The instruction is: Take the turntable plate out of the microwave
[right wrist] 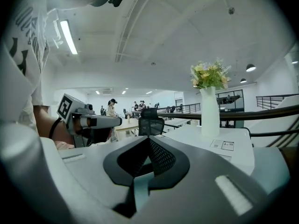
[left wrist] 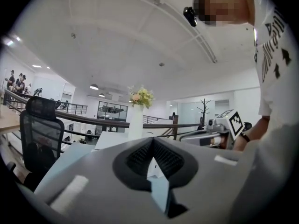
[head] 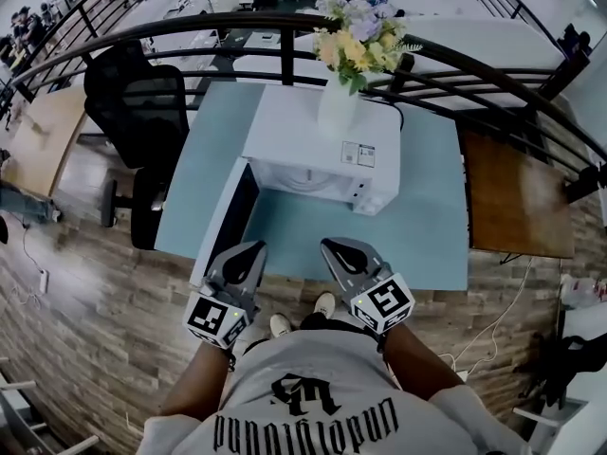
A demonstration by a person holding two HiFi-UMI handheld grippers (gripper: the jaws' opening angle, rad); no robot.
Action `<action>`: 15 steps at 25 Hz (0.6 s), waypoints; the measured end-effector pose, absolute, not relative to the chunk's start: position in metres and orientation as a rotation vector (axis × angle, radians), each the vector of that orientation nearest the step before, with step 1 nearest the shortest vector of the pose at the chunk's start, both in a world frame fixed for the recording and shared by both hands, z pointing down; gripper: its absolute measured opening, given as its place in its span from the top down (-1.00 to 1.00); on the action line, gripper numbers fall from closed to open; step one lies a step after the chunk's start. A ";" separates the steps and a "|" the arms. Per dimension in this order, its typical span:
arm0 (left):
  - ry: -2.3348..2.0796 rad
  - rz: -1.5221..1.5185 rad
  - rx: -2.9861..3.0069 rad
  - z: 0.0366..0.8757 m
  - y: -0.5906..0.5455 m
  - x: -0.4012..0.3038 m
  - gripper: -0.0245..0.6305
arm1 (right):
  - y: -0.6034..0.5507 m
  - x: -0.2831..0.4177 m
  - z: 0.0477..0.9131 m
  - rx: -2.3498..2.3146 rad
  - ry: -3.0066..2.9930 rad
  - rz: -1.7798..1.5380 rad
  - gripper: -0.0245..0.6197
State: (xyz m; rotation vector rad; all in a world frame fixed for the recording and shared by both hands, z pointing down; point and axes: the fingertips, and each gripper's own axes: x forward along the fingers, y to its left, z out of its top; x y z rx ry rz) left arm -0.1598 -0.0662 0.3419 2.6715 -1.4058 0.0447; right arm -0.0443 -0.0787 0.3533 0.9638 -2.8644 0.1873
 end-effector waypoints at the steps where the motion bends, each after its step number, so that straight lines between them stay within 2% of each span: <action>1: -1.413 0.044 2.666 0.344 -0.074 -0.157 0.78 | -0.086 -0.040 0.355 0.959 -2.866 0.189 0.92; 15: -1.466 0.123 2.634 0.378 -0.135 -0.122 0.78 | -0.152 -0.004 0.387 0.908 -2.860 0.302 0.92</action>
